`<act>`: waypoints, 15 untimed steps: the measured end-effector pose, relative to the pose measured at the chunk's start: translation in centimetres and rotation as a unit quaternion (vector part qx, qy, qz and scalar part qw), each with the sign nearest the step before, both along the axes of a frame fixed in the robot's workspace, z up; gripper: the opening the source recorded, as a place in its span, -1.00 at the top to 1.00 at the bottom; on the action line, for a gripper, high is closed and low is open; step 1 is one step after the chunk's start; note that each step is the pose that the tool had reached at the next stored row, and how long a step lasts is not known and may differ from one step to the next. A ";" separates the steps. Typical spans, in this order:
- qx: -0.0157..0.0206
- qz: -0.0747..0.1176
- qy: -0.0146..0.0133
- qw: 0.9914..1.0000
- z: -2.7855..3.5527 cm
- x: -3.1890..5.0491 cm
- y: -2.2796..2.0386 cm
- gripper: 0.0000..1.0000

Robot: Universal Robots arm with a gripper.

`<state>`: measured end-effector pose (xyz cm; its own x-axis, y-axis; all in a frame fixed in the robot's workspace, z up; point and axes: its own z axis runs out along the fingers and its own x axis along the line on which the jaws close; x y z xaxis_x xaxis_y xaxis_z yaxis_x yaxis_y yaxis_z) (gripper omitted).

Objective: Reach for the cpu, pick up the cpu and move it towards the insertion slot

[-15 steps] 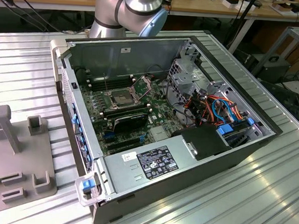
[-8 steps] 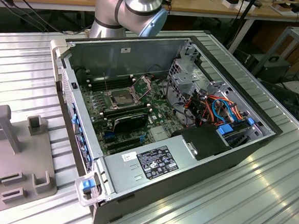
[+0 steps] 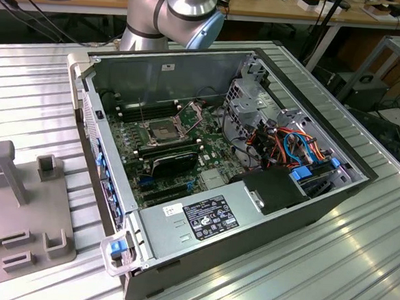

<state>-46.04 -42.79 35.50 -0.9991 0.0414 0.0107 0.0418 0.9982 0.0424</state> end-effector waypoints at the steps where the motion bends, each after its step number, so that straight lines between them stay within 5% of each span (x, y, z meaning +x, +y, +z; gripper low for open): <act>1: 0.000 0.000 0.000 1.000 -0.09 0.00 0.00 -0.56; 15: 0.000 0.000 0.000 1.000 -0.91 0.00 0.00 -0.56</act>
